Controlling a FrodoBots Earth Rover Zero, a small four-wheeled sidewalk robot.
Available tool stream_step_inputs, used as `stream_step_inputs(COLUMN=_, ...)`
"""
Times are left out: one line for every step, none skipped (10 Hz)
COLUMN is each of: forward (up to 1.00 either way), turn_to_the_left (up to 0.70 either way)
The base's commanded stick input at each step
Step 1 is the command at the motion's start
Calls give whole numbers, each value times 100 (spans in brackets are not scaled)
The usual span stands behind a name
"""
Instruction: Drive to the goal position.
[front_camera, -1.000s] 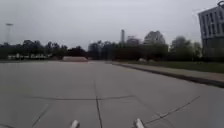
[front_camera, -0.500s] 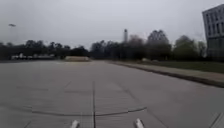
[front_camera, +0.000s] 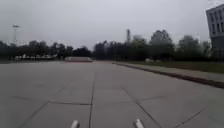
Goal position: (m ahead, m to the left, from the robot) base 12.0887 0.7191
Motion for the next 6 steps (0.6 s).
stream_step_inputs(forward=100, turn_to_the_left=2)
stream_step_inputs(forward=100, turn_to_the_left=2)
stream_step_inputs(forward=100, turn_to_the_left=2)
stream_step_inputs(forward=100, turn_to_the_left=2)
stream_step_inputs(forward=100, turn_to_the_left=2)
stream_step_inputs(forward=100, turn_to_the_left=2)
